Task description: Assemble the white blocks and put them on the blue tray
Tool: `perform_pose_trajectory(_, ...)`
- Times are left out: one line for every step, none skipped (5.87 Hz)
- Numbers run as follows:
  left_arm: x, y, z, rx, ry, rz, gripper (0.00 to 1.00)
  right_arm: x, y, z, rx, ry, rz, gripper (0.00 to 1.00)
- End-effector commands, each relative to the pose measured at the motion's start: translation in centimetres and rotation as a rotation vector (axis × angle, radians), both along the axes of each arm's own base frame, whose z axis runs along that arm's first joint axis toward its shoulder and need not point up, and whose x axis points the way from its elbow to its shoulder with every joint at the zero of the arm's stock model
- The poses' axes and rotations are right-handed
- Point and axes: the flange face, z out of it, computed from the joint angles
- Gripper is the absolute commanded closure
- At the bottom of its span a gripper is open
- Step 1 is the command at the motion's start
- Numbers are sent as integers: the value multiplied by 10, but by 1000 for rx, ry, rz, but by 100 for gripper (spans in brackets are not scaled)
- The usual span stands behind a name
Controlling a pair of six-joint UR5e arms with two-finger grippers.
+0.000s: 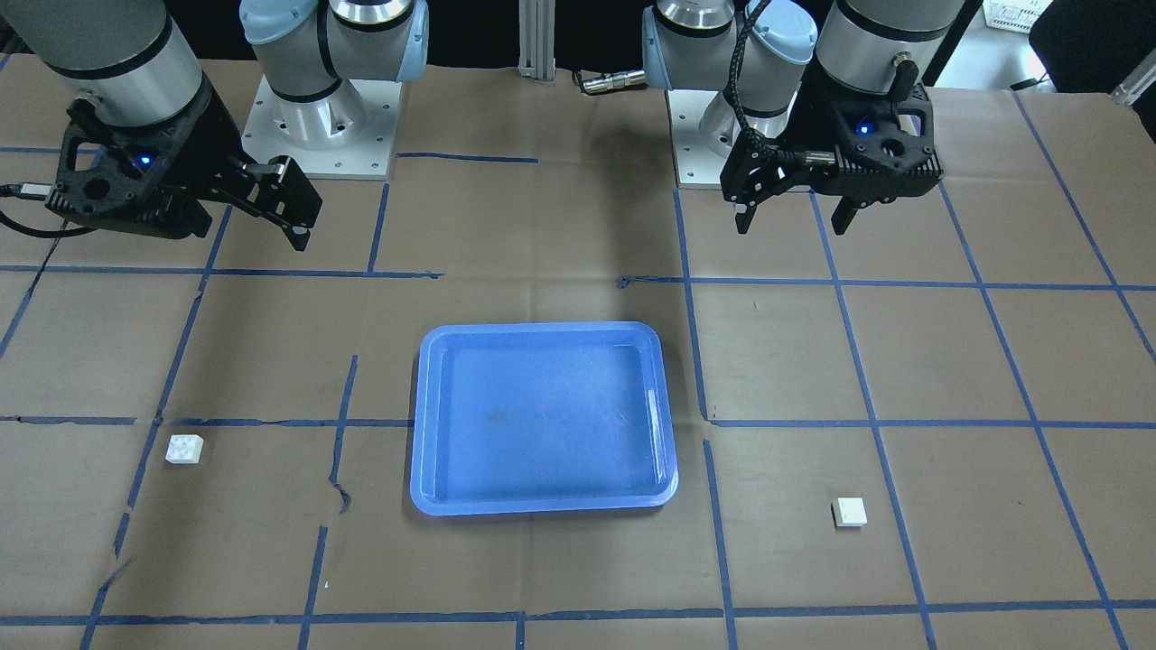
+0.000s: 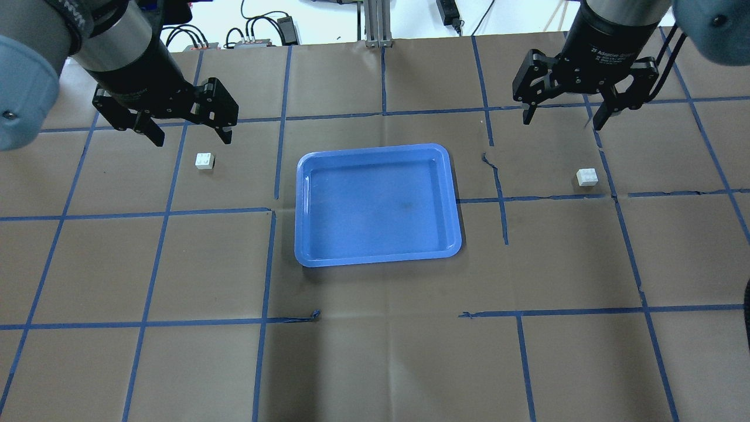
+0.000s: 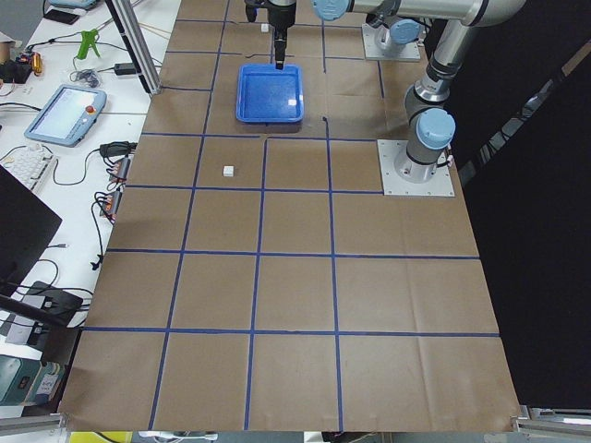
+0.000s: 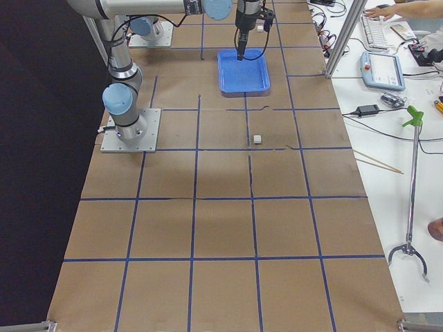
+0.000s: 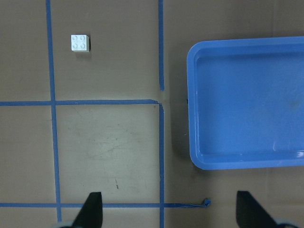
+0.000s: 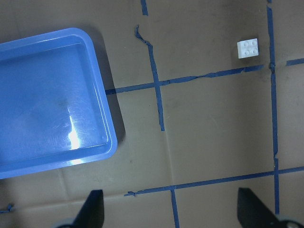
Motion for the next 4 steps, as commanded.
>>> perform_pose_trajectory(-3,2,-2,8,-3,-16,0,0,0,2,-2,-3,-2,0)
perform_pose_trajectory(1,-1,-7,18,-49,-43,0,0,0,2,-2,-3,-2,0)
perform_pose_trajectory(7,-4,-10,30,-57,-168,0,0,0,2,0,-4,0,0)
perform_pose_trajectory(14,-10,-11,23,-61,-322,0,-1,-2,3,-8,6,0,0)
